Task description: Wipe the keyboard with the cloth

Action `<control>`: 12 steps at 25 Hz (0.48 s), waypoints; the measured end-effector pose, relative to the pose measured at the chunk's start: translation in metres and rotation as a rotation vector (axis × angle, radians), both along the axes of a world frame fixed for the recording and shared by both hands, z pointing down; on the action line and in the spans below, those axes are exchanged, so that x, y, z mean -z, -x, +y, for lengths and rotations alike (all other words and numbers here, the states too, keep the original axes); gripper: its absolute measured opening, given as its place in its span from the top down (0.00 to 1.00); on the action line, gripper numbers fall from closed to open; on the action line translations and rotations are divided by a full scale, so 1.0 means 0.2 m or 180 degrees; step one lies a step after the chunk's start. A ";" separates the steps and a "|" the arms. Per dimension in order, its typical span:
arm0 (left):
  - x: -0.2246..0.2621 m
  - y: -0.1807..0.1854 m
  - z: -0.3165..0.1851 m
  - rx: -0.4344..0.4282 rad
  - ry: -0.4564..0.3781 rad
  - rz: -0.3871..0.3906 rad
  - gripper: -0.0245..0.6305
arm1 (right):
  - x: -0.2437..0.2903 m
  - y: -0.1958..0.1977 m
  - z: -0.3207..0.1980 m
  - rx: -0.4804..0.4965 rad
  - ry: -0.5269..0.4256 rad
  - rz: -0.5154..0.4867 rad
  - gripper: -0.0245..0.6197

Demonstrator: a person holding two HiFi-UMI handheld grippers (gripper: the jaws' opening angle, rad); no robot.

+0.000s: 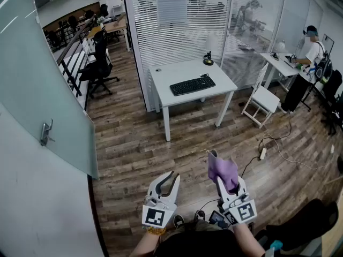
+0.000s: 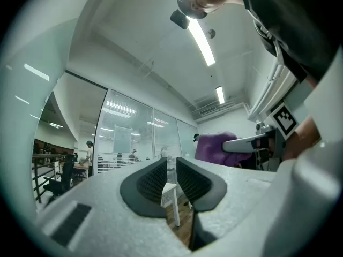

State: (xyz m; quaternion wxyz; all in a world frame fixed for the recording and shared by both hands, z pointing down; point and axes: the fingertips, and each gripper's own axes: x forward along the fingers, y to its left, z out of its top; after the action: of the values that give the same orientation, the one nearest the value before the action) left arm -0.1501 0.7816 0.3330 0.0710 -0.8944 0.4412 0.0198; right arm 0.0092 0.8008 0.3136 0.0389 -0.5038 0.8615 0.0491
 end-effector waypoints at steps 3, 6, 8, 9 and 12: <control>-0.01 0.04 -0.05 0.0034 -0.0022 -0.0031 0.86 | 0.06 0.05 -0.03 -0.0019 -0.0091 -0.0224 0.81; -0.01 0.07 -0.10 0.0076 -0.0025 -0.0032 0.86 | 0.06 0.08 -0.07 -0.0023 -0.0095 -0.0225 0.80; -0.02 0.07 -0.13 0.0093 0.0006 -0.0034 0.86 | 0.04 0.08 -0.10 -0.0044 -0.0059 -0.0216 0.80; -0.02 0.06 -0.14 0.0097 0.0016 -0.0037 0.86 | 0.04 0.07 -0.12 -0.0056 -0.0040 -0.0223 0.80; -0.03 0.04 -0.21 0.0089 0.0040 -0.0058 0.86 | 0.00 0.04 -0.19 -0.0086 0.0005 -0.0253 0.80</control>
State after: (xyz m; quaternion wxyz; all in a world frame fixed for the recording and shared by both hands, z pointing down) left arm -0.1575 0.7392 0.3400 0.0696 -0.8887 0.4531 0.0079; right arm 0.0018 0.7620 0.3131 0.0720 -0.5169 0.8525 0.0288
